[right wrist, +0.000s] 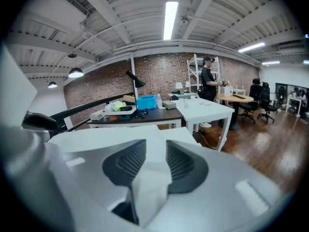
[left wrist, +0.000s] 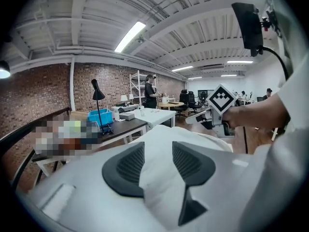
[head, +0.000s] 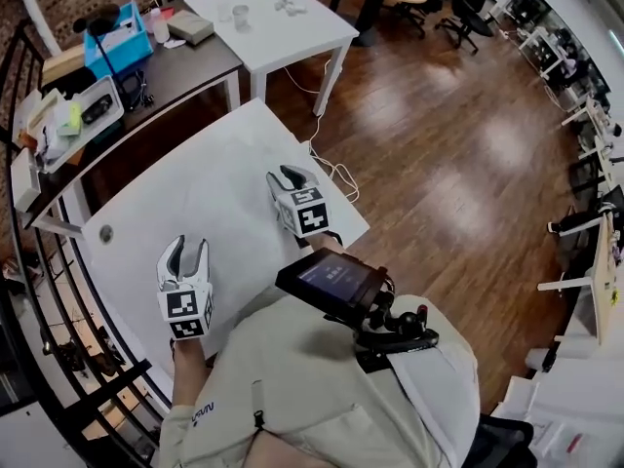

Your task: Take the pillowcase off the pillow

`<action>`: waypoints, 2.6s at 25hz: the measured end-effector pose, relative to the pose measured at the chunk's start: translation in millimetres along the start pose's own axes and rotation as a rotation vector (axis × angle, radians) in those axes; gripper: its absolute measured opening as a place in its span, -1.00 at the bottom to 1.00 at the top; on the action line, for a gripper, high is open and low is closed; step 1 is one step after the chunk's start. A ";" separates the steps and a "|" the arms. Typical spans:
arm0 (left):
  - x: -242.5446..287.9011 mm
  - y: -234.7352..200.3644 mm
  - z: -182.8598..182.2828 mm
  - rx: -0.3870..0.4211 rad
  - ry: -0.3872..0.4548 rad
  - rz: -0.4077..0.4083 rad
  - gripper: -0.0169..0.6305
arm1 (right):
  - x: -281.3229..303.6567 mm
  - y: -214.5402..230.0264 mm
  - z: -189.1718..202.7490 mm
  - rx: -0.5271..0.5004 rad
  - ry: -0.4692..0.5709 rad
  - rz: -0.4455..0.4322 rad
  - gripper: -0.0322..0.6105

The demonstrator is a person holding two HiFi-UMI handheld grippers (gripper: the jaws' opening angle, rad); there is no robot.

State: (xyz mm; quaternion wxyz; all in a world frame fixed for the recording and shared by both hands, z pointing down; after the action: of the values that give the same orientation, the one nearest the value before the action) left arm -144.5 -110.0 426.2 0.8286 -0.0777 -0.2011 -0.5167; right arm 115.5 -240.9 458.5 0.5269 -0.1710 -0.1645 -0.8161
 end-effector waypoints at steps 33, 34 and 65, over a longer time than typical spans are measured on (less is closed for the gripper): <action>-7.0 125.4 49.2 -0.082 -0.124 -0.007 -0.22 | -114.9 -10.8 97.7 -0.144 -0.076 -0.183 -0.50; -5.2 130.8 47.8 -0.074 -0.129 -0.012 -0.21 | -116.3 -6.4 100.2 -0.145 -0.075 -0.193 -0.50; 12.9 131.7 67.2 0.013 -0.176 0.092 -0.88 | -102.7 -45.9 149.7 -0.215 -0.252 -0.125 -0.47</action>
State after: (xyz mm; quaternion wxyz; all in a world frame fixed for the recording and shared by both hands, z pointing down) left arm -39.6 -38.3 502.8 0.8310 -0.1267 -0.2725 -0.4681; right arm 129.0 -73.3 540.8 0.4292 -0.3167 -0.1515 -0.8322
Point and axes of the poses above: the fingertips, and each gripper's own axes: x forward along the fingers, y to its right, z out of its underside, the point moved 8 cm from there along -x, backward along the fingers, and after that the axes turned 1 degree about z, right-handed, at the moved point
